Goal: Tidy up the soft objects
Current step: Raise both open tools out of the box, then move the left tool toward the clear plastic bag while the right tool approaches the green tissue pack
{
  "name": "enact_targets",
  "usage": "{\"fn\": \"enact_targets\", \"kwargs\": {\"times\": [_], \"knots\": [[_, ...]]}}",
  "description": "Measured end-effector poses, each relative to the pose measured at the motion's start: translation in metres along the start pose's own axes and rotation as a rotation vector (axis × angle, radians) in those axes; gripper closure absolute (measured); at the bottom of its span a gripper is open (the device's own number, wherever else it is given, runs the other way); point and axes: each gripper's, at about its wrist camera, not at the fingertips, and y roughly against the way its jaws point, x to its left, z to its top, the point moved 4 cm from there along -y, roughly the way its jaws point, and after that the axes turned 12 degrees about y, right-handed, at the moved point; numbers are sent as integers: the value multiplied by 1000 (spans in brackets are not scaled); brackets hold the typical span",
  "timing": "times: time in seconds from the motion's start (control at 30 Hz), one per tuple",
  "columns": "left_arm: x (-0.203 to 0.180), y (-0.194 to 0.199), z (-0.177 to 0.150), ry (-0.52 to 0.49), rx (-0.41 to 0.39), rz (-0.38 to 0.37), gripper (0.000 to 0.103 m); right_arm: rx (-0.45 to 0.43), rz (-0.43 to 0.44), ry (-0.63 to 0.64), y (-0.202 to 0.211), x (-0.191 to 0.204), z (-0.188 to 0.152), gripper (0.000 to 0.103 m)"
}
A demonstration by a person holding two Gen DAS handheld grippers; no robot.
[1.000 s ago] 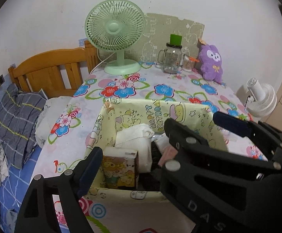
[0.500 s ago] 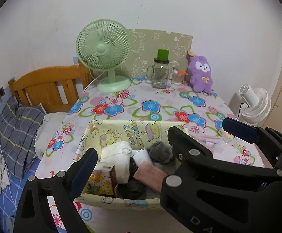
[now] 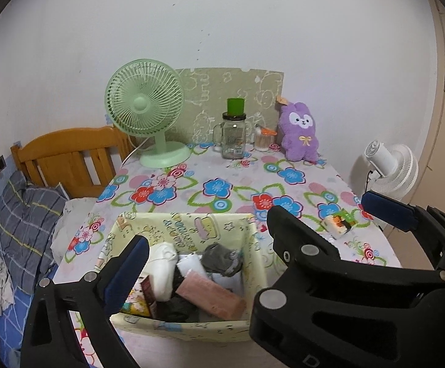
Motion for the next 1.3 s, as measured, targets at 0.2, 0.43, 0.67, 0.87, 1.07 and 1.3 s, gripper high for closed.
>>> {"fn": "enact_targets", "kwargs": {"times": [0.2, 0.43, 0.67, 0.87, 1.07, 1.3], "knots": [[-20, 0, -1, -8, -6, -17, 2, -6, -22, -12, 8, -18, -4, 8], [-42, -2, -6, -16, -6, -39, 2, -4, -51, -27, 15, -40, -11, 7], [-60, -6, -10, -22, -6, -50, 2, 5, -69, -42, 15, -59, -18, 7], [-75, -13, -14, -28, 1, -66, 2, 0, -88, -52, 16, -74, -24, 7], [-89, -22, -18, -39, 12, -72, 1, 14, -98, -74, 12, -90, -32, 7], [-105, -36, -25, -48, 35, -82, 0, 29, -106, -88, 4, -108, -43, 7]]}}
